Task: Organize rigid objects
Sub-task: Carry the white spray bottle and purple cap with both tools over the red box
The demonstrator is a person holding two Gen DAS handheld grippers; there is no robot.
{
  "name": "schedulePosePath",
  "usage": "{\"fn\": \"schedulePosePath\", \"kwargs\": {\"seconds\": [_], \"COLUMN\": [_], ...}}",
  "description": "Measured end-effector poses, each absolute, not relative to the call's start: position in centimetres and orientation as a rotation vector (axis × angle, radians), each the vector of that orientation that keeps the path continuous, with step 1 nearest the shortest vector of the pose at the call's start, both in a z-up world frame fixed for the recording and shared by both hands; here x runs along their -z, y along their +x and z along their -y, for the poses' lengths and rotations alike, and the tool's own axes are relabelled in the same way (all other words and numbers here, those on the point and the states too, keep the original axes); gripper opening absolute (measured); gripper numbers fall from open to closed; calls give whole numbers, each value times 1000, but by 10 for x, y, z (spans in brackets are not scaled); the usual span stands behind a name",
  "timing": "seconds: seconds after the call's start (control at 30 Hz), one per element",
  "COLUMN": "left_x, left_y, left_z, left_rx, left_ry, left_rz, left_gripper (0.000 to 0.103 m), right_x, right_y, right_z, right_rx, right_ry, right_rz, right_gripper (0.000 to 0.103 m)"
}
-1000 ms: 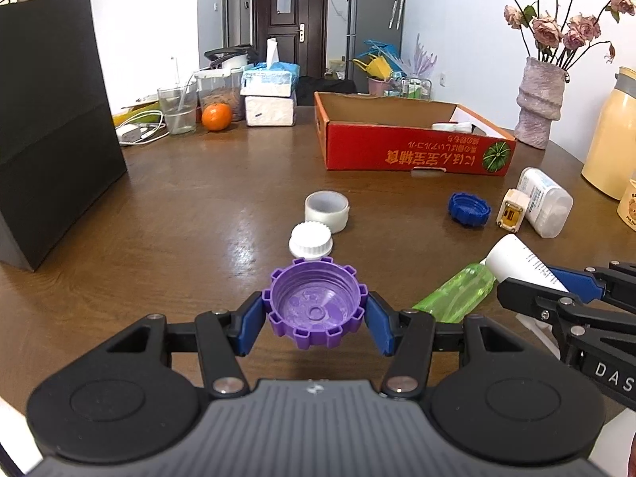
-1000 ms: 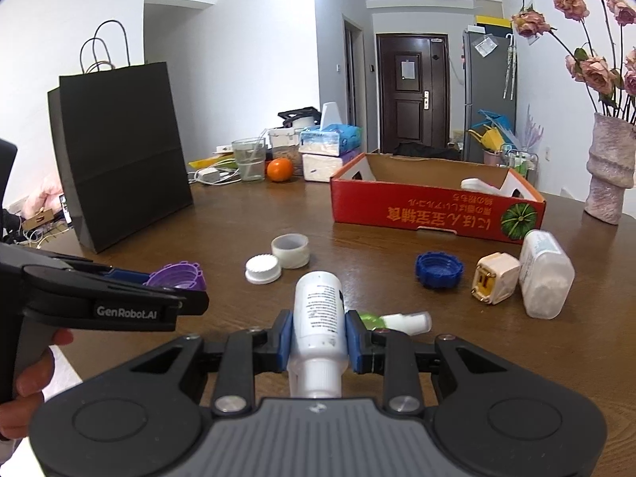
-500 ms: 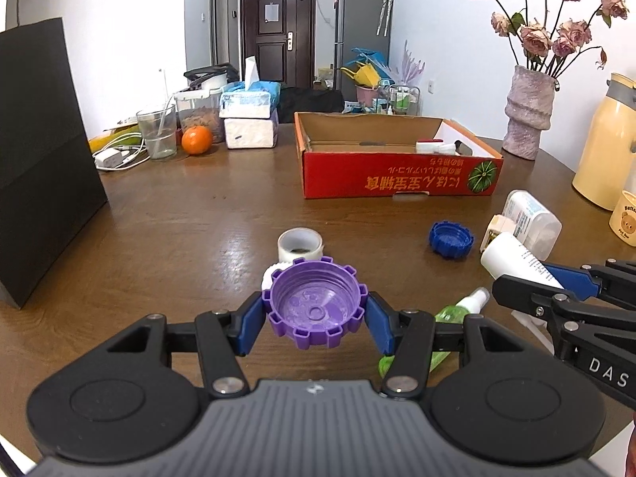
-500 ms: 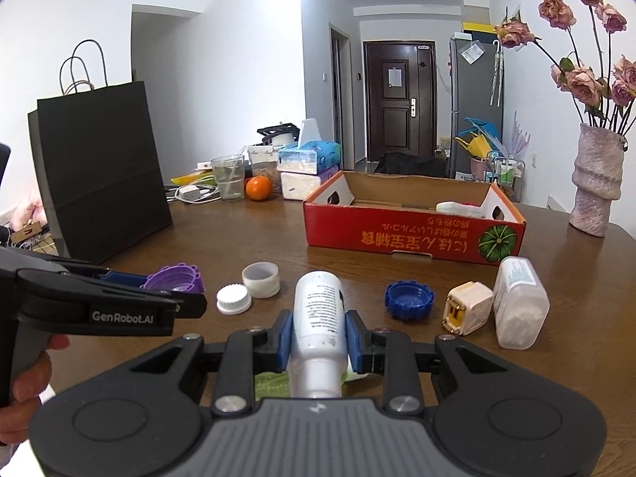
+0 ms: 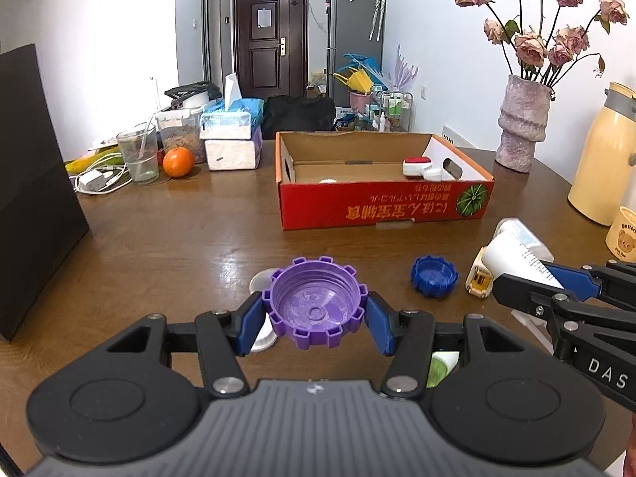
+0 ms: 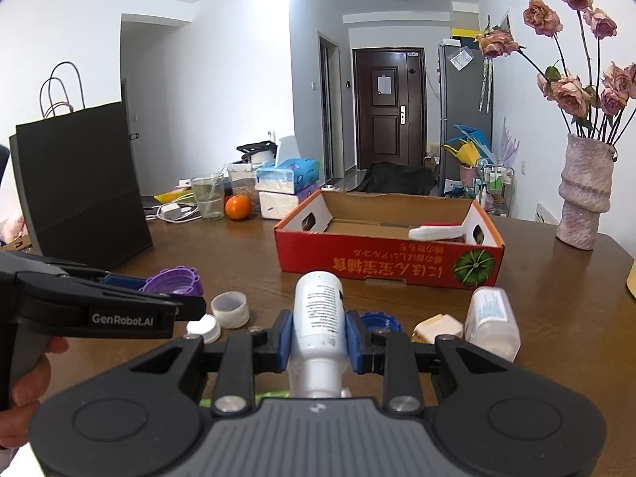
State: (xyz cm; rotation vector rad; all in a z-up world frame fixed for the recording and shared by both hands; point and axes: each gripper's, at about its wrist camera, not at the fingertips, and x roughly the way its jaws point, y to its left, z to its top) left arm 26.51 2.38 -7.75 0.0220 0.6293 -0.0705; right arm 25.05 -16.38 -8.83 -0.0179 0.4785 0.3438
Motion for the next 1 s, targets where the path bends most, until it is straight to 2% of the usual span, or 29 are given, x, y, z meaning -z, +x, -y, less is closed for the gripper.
{"fn": "schedulePosePath", "kwargs": {"seconds": [1.0], "left_x": [31], "left_y": [379], "left_z": [25], "left_rx": [81], "left_ry": [31], "left_rz": [-591], "left_gripper": [56], "right_x": [47], "right_y": [360], "right_z": [199], "right_rx": [-268], "right_ry": [20], "right_rz": [-445], "right_gripper": [27]}}
